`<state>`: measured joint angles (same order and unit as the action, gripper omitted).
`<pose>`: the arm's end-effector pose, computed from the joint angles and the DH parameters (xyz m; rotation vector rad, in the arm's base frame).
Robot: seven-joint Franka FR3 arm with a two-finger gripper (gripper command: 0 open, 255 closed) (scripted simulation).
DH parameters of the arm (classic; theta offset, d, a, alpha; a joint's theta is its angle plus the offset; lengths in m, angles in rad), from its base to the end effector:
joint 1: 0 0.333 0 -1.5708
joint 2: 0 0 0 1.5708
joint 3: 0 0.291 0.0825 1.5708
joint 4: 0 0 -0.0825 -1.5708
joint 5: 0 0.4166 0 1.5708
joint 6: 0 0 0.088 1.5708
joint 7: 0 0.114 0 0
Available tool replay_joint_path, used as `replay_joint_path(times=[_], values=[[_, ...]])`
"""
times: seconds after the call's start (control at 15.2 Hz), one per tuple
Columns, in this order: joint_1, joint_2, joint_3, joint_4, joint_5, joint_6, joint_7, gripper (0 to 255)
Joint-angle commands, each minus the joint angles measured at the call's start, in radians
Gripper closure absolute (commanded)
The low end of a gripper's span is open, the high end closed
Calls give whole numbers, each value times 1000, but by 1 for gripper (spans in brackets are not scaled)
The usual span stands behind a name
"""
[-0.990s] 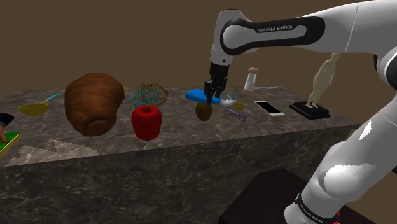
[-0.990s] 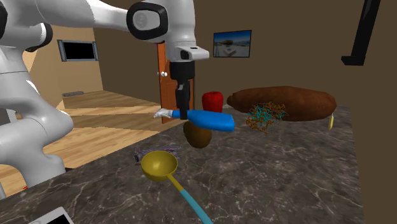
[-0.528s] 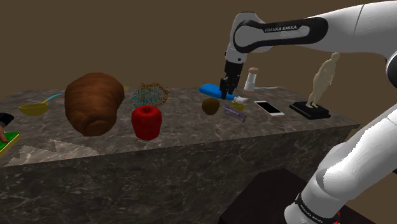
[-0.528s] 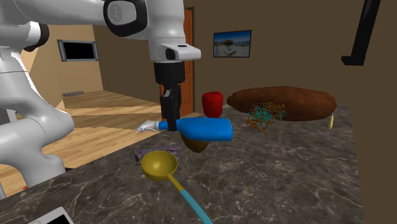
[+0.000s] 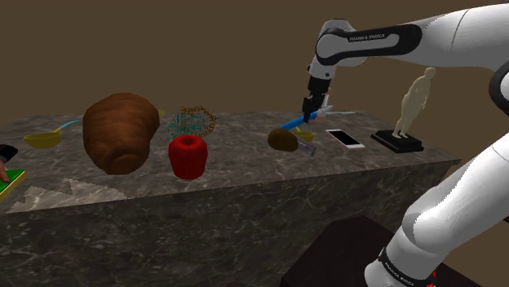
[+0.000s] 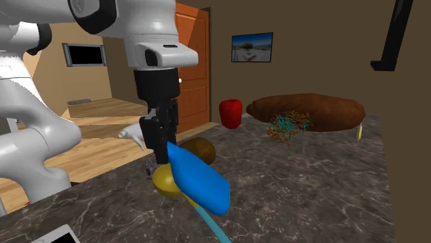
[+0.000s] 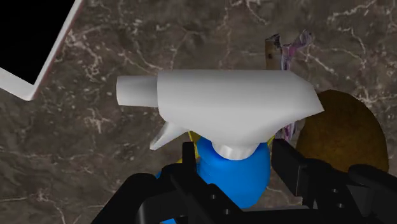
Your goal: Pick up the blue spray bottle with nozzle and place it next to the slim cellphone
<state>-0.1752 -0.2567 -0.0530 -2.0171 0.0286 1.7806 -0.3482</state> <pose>0.5077 -0.1169 0.5256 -3.1018 -0.1800 -0.0478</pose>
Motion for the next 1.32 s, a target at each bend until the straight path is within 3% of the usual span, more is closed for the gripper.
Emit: replay_joint_path(times=[0.0, 0.66, 1.25], values=[[-18, 13, -30, 11, -6, 0, -47, 255], [-114, 129, -180, 141, -12, -21, -292, 255], [-214, 324, -297, 366, 41, -69, -518, 255]])
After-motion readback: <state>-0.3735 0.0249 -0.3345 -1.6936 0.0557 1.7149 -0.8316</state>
